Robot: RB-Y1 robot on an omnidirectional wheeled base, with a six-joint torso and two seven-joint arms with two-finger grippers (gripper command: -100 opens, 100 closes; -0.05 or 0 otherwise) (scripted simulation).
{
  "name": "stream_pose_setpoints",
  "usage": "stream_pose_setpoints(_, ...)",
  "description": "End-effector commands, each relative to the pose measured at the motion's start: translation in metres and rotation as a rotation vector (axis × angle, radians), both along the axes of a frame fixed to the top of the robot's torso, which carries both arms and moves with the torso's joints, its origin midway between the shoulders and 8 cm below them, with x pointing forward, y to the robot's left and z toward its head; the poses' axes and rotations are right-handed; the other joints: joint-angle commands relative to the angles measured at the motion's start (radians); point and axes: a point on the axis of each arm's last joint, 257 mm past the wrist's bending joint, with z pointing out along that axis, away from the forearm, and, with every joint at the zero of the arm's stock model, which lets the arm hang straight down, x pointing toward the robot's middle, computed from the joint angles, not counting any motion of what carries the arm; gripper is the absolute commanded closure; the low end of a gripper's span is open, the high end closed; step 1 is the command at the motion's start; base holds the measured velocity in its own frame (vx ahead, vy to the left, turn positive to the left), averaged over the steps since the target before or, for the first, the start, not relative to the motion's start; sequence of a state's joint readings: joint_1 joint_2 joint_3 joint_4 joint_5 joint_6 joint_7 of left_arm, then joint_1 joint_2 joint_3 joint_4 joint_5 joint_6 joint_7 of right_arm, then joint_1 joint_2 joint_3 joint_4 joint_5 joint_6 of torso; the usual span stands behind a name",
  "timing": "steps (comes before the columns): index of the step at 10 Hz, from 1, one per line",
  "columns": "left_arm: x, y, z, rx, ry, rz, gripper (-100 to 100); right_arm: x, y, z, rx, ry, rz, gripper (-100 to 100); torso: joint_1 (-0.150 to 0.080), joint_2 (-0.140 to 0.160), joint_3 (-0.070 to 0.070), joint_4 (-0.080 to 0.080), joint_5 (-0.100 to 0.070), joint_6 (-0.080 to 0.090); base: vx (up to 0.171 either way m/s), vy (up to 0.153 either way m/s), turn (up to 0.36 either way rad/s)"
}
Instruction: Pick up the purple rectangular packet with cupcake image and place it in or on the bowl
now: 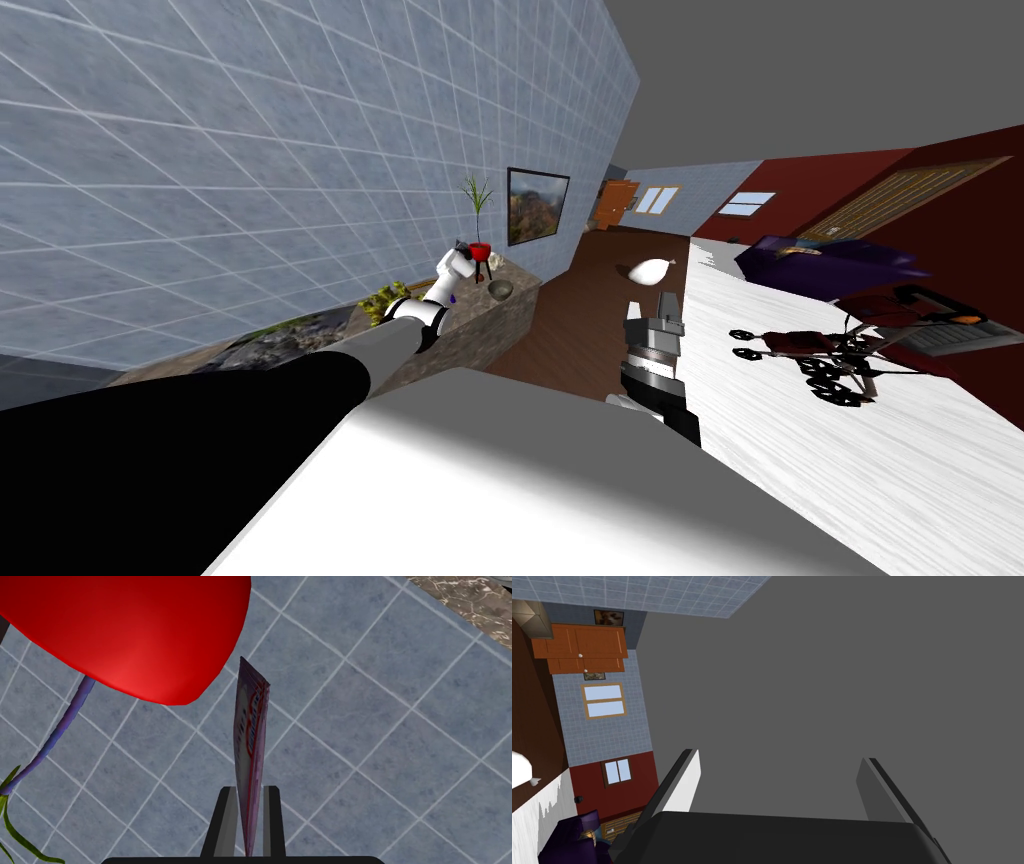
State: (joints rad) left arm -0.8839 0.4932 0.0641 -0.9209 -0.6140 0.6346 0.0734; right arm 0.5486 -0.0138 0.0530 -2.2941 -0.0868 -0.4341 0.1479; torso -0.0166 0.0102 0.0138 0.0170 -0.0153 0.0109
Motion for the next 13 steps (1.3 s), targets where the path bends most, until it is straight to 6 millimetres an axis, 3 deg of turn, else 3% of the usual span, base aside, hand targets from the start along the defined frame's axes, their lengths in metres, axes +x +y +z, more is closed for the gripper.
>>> stream_pose_setpoints(1,0.005,-0.007,0.004,0.035,-0.013,-0.038,100,0.000,0.000,0.000,0.000,0.000,0.000,0,0.000,0.000,0.000,0.000,0.000,0.000,-0.040,0.048,-0.070)
stream_pose_setpoints(9,0.020,-0.033,0.018,0.186,-0.055,-0.201,100,0.000,0.000,0.000,0.000,0.000,0.000,0,-0.005,0.001,0.000,0.000,0.000,0.004,-0.019,0.026,-0.043)
stream_pose_setpoints(13,0.022,-0.045,0.012,0.306,-0.040,-0.292,100,0.000,0.000,0.000,0.000,0.000,0.000,0,-0.010,0.001,0.000,0.000,0.000,0.006,-0.024,0.031,-0.069)
